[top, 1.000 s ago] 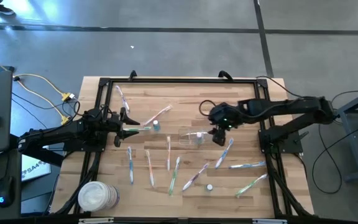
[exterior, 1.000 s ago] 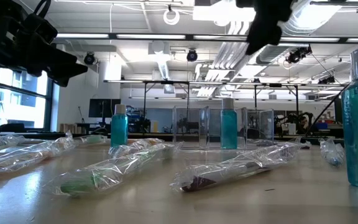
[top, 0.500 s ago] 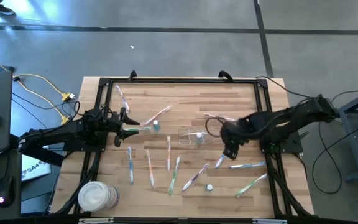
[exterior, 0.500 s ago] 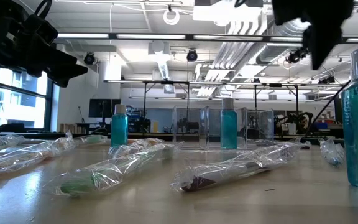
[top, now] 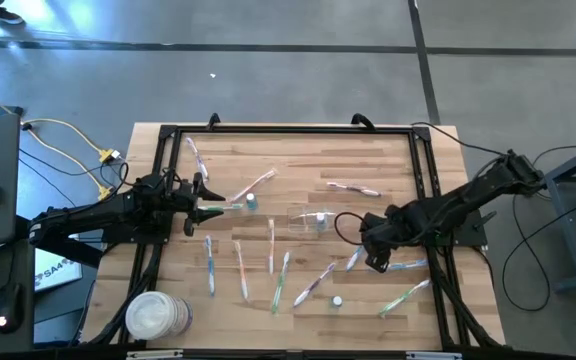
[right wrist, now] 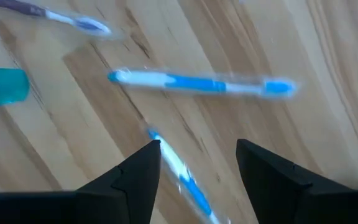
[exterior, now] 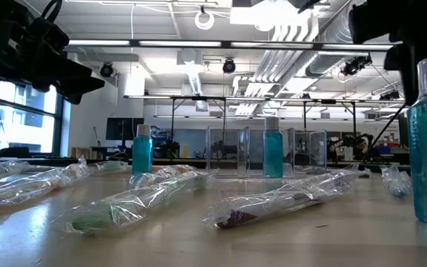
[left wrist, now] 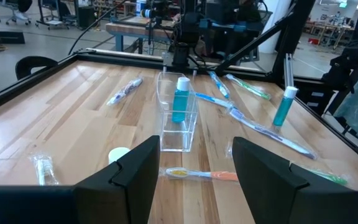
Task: Pick & Place toothbrushing station
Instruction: Put the top right violet toothbrush into the wire organizer
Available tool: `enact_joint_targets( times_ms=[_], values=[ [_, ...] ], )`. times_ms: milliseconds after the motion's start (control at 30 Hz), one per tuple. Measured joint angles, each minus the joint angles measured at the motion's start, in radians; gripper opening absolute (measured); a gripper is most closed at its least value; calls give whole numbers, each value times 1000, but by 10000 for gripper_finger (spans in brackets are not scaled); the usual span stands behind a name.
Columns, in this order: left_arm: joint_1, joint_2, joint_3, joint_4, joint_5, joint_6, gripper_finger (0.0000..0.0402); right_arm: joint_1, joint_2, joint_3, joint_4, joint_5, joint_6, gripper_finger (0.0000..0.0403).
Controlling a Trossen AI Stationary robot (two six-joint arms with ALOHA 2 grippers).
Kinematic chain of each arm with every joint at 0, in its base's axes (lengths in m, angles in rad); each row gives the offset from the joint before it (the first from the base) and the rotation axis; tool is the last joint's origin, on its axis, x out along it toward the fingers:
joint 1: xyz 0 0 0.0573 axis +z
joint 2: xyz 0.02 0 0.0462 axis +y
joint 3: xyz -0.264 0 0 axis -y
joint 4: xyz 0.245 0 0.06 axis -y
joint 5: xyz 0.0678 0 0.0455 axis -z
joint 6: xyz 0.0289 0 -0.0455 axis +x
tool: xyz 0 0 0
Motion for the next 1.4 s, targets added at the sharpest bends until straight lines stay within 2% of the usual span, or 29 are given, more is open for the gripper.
enact_joint_targets(
  times_ms=[200, 300, 433, 667, 967, 1167, 1400],
  values=[
    [0, 0, 0, 0, 0, 3, 203, -67, 0, -2, 42, 131, -34, 203],
    [0, 0, 0, 1, 0, 3, 203, -128, 0, -2, -11, 213, -55, 203],
    [0, 0, 0, 1, 0, 3, 203, -248, 0, -2, -82, 269, -176, 203],
    [0, 0, 0, 1, 0, 3, 203, -444, 6, -2, 39, 252, -386, 203],
    [0, 0, 0, 2, 0, 3, 203, -573, 54, -2, 96, 173, -661, 203],
    [0, 0, 0, 1, 0, 0, 203, -615, 144, -2, 108, 130, -733, 203],
    [0, 0, 0, 1, 0, -1, 203, -692, 257, -2, 123, 102, -694, 203]
  ],
)
